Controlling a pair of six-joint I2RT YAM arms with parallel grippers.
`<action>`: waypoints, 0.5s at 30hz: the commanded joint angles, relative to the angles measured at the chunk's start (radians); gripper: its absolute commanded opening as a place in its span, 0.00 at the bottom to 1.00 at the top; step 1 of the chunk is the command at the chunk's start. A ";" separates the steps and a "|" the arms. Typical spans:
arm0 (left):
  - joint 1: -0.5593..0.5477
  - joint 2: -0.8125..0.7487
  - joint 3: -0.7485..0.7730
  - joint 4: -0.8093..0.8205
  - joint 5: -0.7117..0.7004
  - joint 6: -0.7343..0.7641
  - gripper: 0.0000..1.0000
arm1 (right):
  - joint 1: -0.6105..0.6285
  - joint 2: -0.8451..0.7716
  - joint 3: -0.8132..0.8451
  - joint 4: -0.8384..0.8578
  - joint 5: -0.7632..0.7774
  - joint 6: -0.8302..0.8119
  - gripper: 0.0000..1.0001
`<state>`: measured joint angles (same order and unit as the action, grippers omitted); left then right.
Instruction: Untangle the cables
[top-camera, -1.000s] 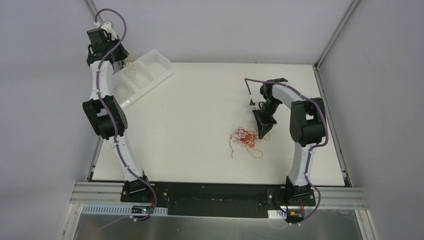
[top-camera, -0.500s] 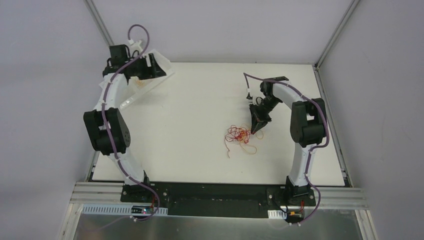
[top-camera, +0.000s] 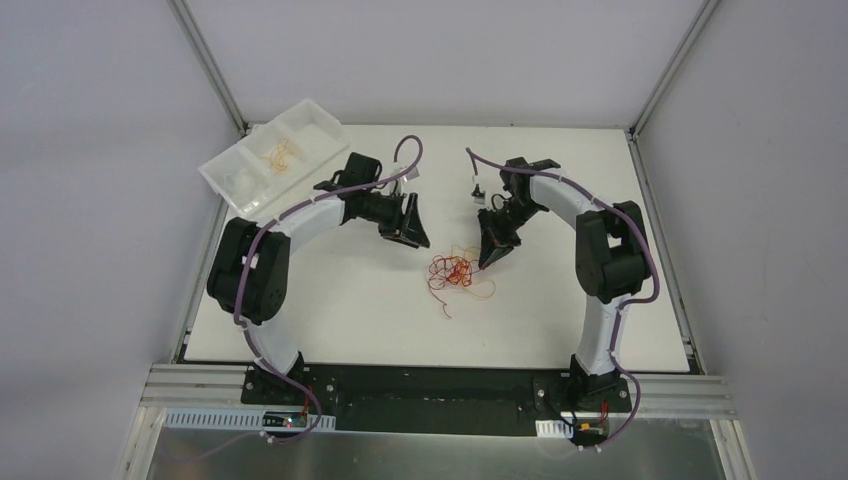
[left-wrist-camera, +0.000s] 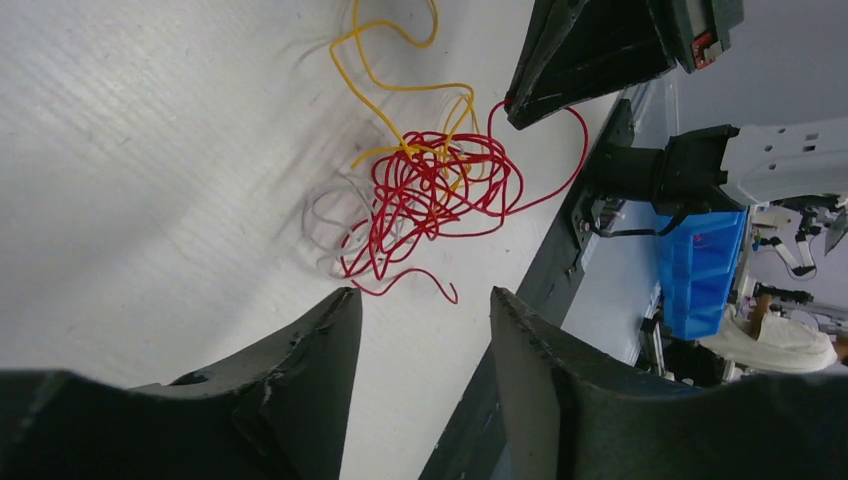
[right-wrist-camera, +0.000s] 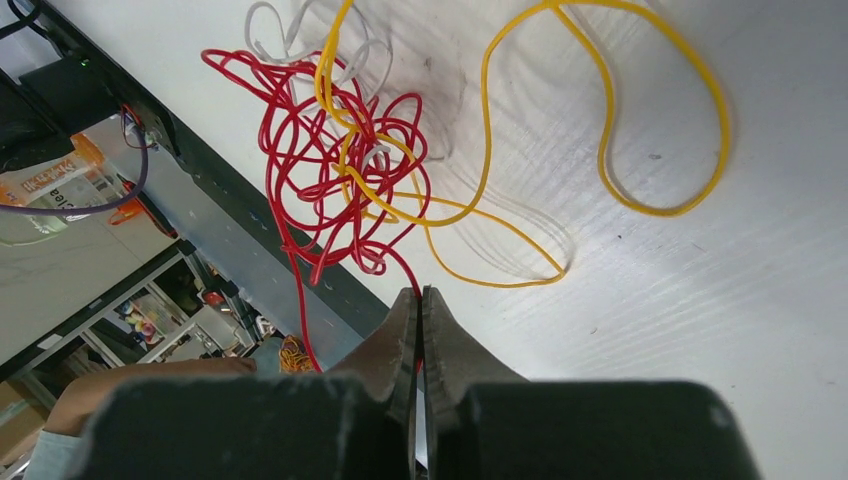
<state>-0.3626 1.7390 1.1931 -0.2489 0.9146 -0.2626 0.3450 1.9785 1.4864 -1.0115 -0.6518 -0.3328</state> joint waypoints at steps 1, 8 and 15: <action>-0.036 0.050 -0.014 0.166 0.050 -0.039 0.47 | 0.010 -0.042 -0.020 0.019 -0.004 0.023 0.00; -0.081 0.132 0.029 0.194 0.066 0.020 0.39 | 0.010 -0.035 -0.028 0.027 -0.003 0.046 0.00; -0.111 0.179 0.031 0.197 0.060 0.037 0.39 | 0.011 -0.038 -0.037 0.028 0.006 0.049 0.00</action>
<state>-0.4519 1.9057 1.1908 -0.0849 0.9424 -0.2665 0.3504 1.9785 1.4578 -0.9794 -0.6437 -0.2951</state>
